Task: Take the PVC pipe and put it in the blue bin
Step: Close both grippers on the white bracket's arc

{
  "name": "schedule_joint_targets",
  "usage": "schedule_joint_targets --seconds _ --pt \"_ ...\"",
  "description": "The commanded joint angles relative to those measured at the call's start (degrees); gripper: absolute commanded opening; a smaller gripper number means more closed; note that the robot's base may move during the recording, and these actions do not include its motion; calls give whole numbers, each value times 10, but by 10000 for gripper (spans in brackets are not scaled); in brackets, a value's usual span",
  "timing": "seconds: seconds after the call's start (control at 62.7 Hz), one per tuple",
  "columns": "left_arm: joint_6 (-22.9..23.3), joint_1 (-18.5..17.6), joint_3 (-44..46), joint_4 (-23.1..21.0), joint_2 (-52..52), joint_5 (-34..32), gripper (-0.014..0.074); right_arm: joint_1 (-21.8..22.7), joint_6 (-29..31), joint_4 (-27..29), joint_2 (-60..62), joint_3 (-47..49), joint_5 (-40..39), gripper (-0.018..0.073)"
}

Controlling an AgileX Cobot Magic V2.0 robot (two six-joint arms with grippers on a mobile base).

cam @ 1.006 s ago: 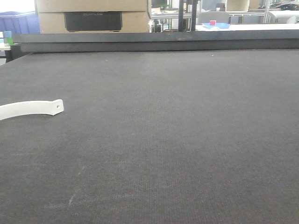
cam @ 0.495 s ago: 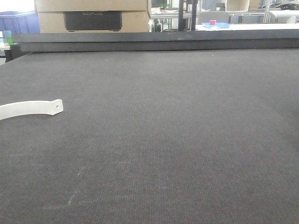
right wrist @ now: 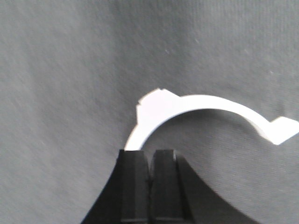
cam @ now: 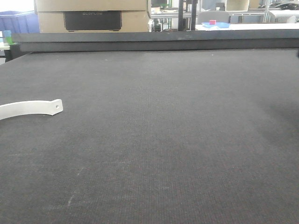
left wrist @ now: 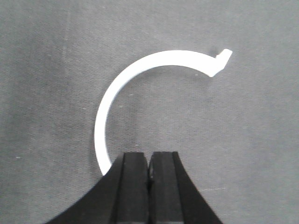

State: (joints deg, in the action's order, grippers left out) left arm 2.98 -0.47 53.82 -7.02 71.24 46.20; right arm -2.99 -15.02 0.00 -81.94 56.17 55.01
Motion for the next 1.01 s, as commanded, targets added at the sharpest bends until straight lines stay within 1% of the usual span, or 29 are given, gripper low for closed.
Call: schedule_joint_targets --seconds 0.0,0.112,0.16,0.239,0.287,0.319,0.383,0.399,0.447,0.622,0.734,0.846,0.99 --pt "-2 1 4 -12 0 -6 -111 -32 -75 -36 -13 14 9 -151" --pt "-2 1 4 -12 0 -4 -111 -48 -117 -50 -29 15 16 -148" --pt "-2 1 4 -12 0 -4 -111 -48 -125 -53 -35 15 19 -112" --pt "-2 1 4 -12 0 -4 -111 -48 -125 -58 -40 15 24 8" --pt "-2 1 4 -12 0 -4 -111 -48 -125 -58 -41 15 29 133" --pt "-2 1 4 -12 0 -4 -111 -48 -125 -58 -42 15 30 190" --pt "-2 1 4 -12 0 -4 -111 -48 -125 -58 -43 15 29 274" --pt "-2 1 4 -12 0 -4 -111 -48 -125 -58 -43 15 27 280" --pt "-2 1 4 -12 0 -5 -111 -48 -125 -58 -48 15 22 273" --pt "-2 1 4 -12 0 -5 -111 -48 -125 -58 -78 15 16 204" --pt "-2 1 4 -13 0 -4 -111 -47 -125 -57 -96 15 0 200" --pt "-2 1 4 -14 0 -4 -111 -40 -145 -55 -111 15 -6 199" --pt "-2 1 4 -14 0 -4 -111 -37 -145 -52 -125 15 -5 171"
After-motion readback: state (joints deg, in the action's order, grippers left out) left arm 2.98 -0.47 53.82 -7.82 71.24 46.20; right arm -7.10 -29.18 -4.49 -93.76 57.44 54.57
